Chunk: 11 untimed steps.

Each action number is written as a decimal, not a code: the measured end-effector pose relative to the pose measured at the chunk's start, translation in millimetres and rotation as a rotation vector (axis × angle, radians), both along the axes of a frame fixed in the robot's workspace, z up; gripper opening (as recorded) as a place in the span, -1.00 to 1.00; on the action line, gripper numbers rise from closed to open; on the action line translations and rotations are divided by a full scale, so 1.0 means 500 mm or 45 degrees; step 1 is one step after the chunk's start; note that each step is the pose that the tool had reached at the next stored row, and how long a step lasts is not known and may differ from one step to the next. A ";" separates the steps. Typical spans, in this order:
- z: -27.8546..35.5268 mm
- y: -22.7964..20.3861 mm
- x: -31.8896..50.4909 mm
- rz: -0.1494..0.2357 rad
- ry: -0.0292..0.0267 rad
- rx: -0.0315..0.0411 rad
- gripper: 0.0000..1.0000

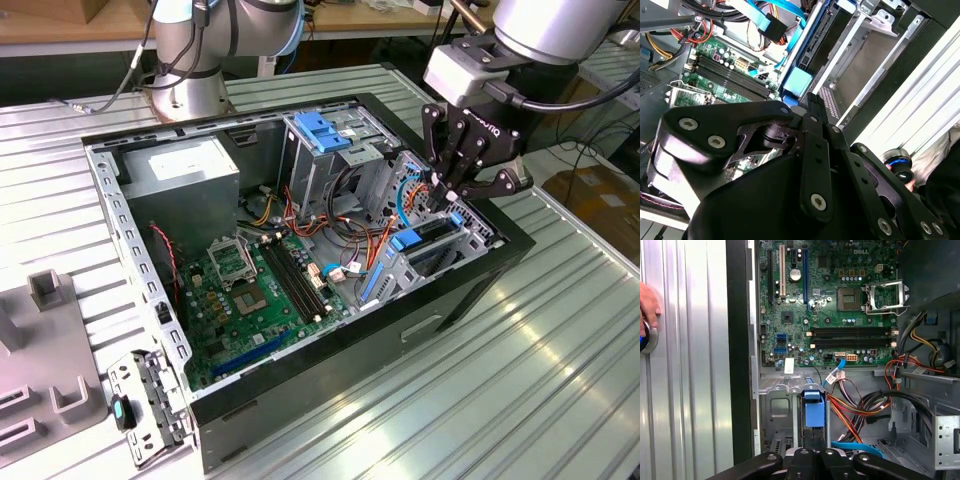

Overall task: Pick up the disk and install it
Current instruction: 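Insert the first disk wire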

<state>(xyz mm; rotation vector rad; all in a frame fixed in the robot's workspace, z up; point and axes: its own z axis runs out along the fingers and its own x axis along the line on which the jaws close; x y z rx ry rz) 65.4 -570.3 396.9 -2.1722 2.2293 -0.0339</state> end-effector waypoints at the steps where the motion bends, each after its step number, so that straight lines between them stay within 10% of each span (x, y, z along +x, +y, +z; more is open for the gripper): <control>1: 0.000 0.0000 0.000 0.000 -0.0004 0.0000 -0.79; 11: 0.000 0.0000 0.001 0.043 -0.0015 0.0000 -0.79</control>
